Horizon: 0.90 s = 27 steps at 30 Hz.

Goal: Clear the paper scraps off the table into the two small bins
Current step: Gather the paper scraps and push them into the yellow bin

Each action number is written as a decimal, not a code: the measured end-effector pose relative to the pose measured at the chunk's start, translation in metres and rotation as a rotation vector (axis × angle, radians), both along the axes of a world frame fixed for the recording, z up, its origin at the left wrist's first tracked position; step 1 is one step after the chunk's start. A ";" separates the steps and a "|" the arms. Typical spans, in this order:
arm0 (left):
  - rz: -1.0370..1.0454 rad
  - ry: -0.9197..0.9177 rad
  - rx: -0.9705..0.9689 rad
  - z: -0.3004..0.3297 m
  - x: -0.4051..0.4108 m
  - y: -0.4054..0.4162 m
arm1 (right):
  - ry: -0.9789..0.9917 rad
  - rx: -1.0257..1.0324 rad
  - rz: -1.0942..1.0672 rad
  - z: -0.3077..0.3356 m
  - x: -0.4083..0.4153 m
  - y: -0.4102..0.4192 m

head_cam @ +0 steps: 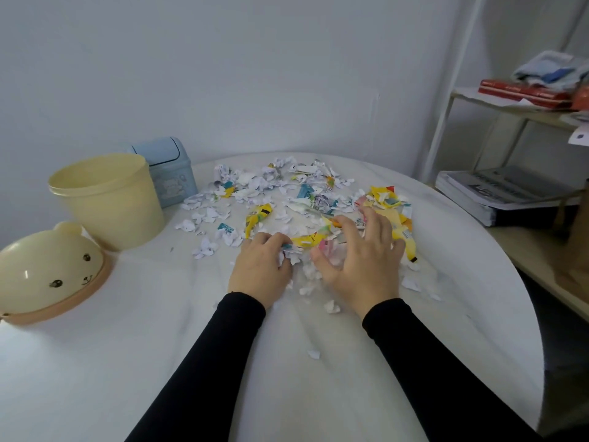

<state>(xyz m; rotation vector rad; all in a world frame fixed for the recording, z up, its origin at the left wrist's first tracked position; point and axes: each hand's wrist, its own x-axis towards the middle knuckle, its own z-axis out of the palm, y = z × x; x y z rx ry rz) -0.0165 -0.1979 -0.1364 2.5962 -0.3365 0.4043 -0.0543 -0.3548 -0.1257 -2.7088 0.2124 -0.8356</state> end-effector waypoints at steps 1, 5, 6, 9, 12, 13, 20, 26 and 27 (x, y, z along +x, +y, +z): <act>0.054 -0.016 0.041 0.002 -0.002 0.001 | 0.062 -0.022 0.010 0.000 -0.004 0.002; 0.119 0.106 0.056 0.006 -0.009 0.001 | 0.337 -0.079 0.090 -0.013 -0.005 0.006; 0.112 0.156 0.049 0.005 -0.010 0.000 | 0.352 -0.093 0.094 -0.015 -0.002 0.005; 0.125 0.191 0.074 -0.001 -0.008 -0.001 | 0.399 -0.057 0.096 -0.015 0.010 0.001; 0.149 0.123 0.050 -0.004 -0.003 0.000 | 0.393 -0.020 0.110 -0.016 0.018 0.001; 0.151 0.109 0.019 -0.004 -0.002 0.000 | 0.383 -0.035 0.115 -0.015 0.020 0.002; 0.060 0.024 -0.208 -0.005 0.001 0.000 | 0.283 -0.104 0.165 -0.014 0.037 0.010; 0.045 0.124 -0.399 0.002 -0.002 0.004 | 0.243 0.085 0.224 -0.012 0.035 0.008; 0.048 0.119 -0.394 0.003 -0.002 0.004 | 0.220 0.111 0.228 -0.012 0.035 0.007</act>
